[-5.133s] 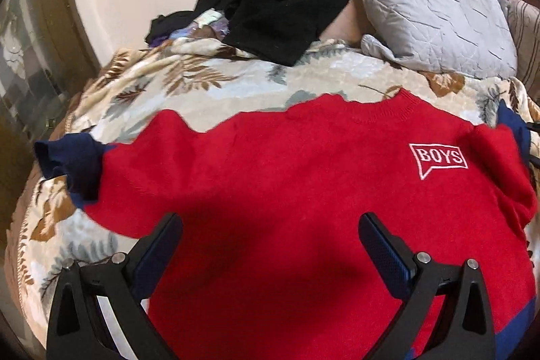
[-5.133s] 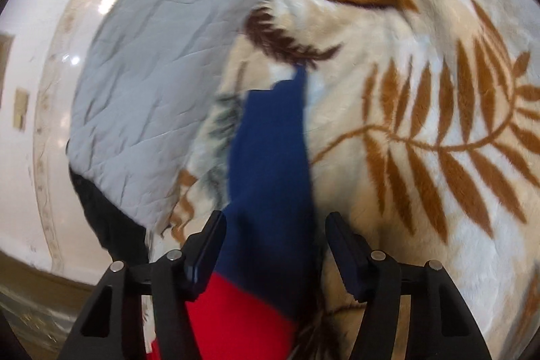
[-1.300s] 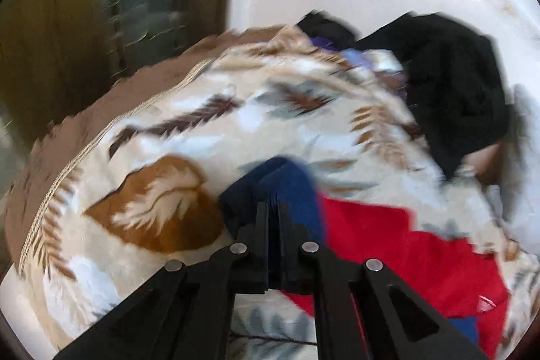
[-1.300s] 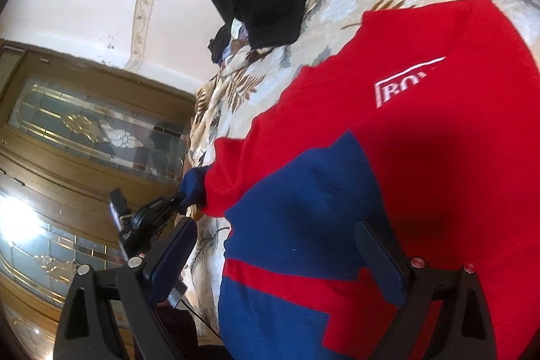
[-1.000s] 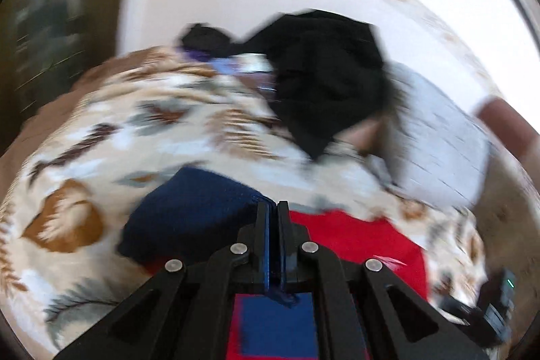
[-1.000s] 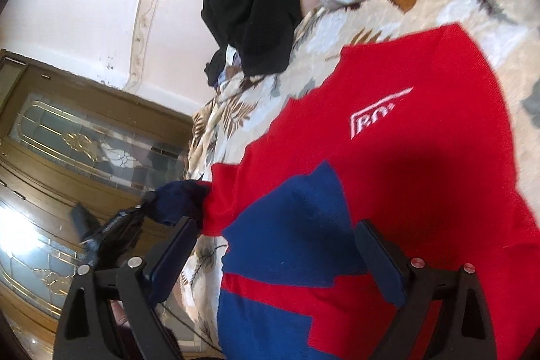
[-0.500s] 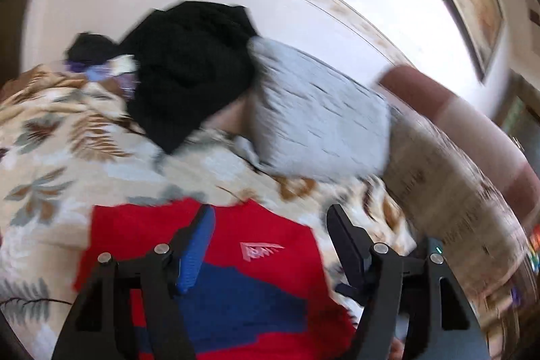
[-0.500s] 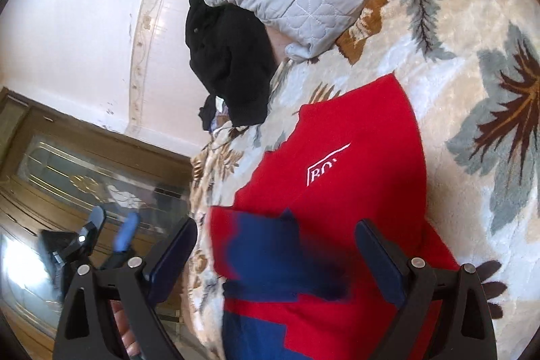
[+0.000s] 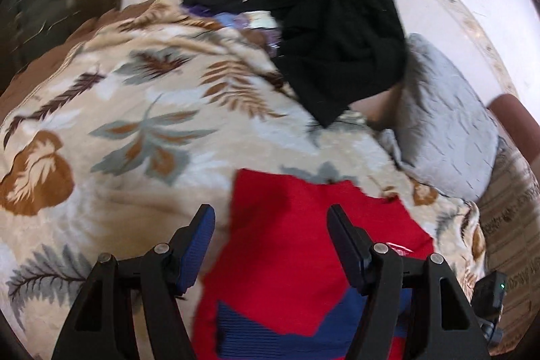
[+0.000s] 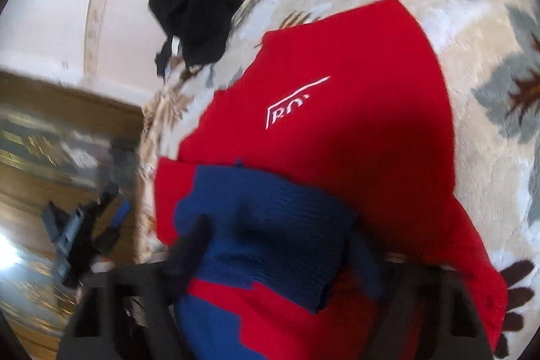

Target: Fold small clothes

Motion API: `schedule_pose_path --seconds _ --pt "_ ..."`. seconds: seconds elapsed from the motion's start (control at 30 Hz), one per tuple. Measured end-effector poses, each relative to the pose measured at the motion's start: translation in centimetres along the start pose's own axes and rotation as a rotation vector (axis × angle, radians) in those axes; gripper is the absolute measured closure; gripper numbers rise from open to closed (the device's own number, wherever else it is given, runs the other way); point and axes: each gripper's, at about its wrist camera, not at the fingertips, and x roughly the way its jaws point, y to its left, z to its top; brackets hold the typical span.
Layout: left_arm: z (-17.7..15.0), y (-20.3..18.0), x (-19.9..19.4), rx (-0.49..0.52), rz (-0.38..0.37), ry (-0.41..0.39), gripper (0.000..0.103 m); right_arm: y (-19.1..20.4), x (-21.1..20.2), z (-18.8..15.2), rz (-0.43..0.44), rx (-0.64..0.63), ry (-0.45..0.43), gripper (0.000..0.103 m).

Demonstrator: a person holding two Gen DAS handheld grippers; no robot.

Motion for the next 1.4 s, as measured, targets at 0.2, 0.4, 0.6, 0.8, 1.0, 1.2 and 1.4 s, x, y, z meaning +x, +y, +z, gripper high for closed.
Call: schedule_pose_path --seconds 0.2,0.4,0.6,0.8,1.0,1.2,1.4 --pt "-0.3 1.1 0.7 -0.011 0.013 0.01 0.033 3.2 -0.8 -0.6 -0.114 -0.142 -0.085 0.095" --pt "-0.6 0.8 1.0 0.026 0.023 0.014 0.033 3.6 -4.3 1.3 -0.169 -0.13 -0.296 0.095" --pt "-1.7 -1.4 1.7 0.136 0.056 0.018 0.033 -0.1 -4.8 3.5 -0.269 0.015 -0.345 0.095" --pt "-3.6 -3.5 4.5 0.255 0.145 0.096 0.033 -3.5 -4.1 4.6 -0.257 0.151 -0.27 0.09" --pt "-4.4 -2.4 6.5 0.245 0.208 0.182 0.033 -4.4 -7.5 4.9 -0.161 0.224 -0.364 0.06" --pt "-4.3 -4.1 4.6 0.283 0.153 0.068 0.033 -0.1 -8.1 4.0 -0.118 0.042 -0.479 0.019" --pt "-5.7 -5.1 7.3 0.348 0.193 0.147 0.033 2.7 -1.0 3.2 -0.261 -0.154 -0.282 0.049"
